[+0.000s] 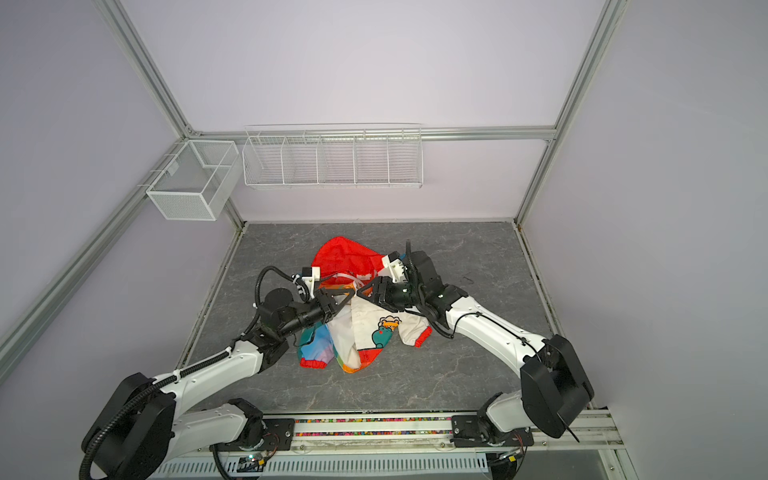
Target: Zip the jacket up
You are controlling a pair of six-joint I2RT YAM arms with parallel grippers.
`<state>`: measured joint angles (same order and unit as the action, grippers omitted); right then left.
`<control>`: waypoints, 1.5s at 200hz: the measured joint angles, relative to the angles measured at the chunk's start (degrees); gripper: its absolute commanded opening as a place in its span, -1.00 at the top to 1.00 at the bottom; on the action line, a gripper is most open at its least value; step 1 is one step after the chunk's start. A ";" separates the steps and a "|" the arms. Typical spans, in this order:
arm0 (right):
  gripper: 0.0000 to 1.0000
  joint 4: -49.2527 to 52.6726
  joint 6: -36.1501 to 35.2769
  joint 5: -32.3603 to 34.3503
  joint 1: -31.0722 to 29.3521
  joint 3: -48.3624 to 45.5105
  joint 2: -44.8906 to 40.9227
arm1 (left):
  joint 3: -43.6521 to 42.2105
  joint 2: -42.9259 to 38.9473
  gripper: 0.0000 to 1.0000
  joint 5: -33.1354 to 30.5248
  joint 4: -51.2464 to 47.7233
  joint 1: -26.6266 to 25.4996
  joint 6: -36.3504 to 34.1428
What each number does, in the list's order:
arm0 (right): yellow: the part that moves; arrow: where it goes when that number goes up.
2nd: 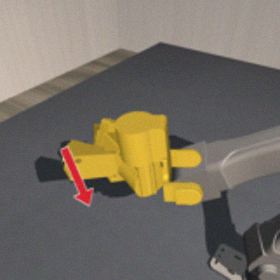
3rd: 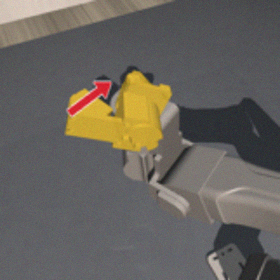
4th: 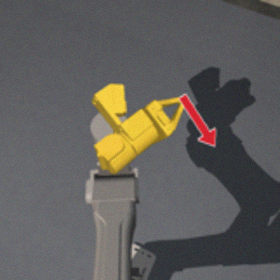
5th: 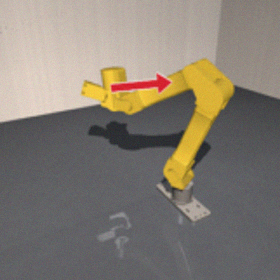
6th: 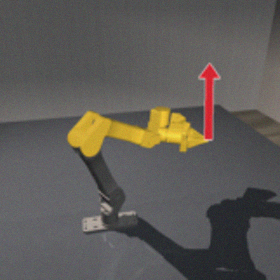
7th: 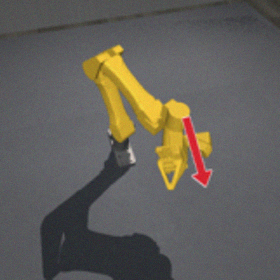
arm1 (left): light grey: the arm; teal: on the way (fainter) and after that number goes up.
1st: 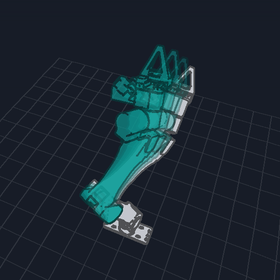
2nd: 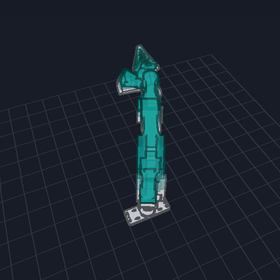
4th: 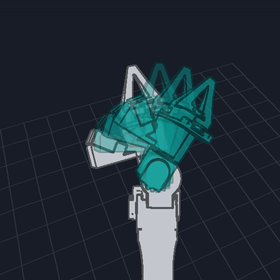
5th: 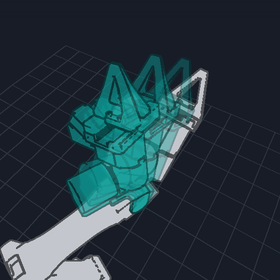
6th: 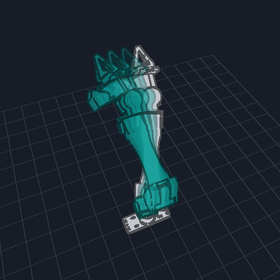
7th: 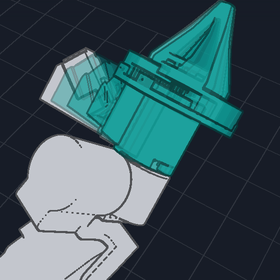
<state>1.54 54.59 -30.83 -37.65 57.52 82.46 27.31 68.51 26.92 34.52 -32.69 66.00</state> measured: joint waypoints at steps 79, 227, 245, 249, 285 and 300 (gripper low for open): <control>0.39 -1.84 2.54 2.34 0.02 0.00 1.16 | -0.74 -0.52 1.00 0.15 0.96 0.00 1.27; 0.86 -11.41 8.48 1.22 -1.46 -2.40 3.13 | -5.49 -0.66 0.48 -8.02 8.61 -3.87 10.12; 0.86 -11.78 8.59 1.22 -1.68 -2.40 3.19 | -6.08 -0.66 0.54 -9.35 9.49 -3.87 10.71; 0.86 -11.82 8.63 1.22 -1.75 -2.40 3.19 | -6.16 -0.66 0.54 -9.66 9.57 -3.87 10.80; 0.86 -12.15 8.66 1.22 -2.36 -2.51 3.19 | -7.06 -1.29 0.53 -11.32 9.99 -3.87 11.34; 0.86 -12.15 8.66 1.25 -2.73 -2.51 3.19 | -7.08 -1.46 0.53 -11.74 10.03 -3.87 11.41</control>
<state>-10.61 63.24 -29.58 -40.38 55.00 85.65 20.23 67.05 15.18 44.56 -36.56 77.41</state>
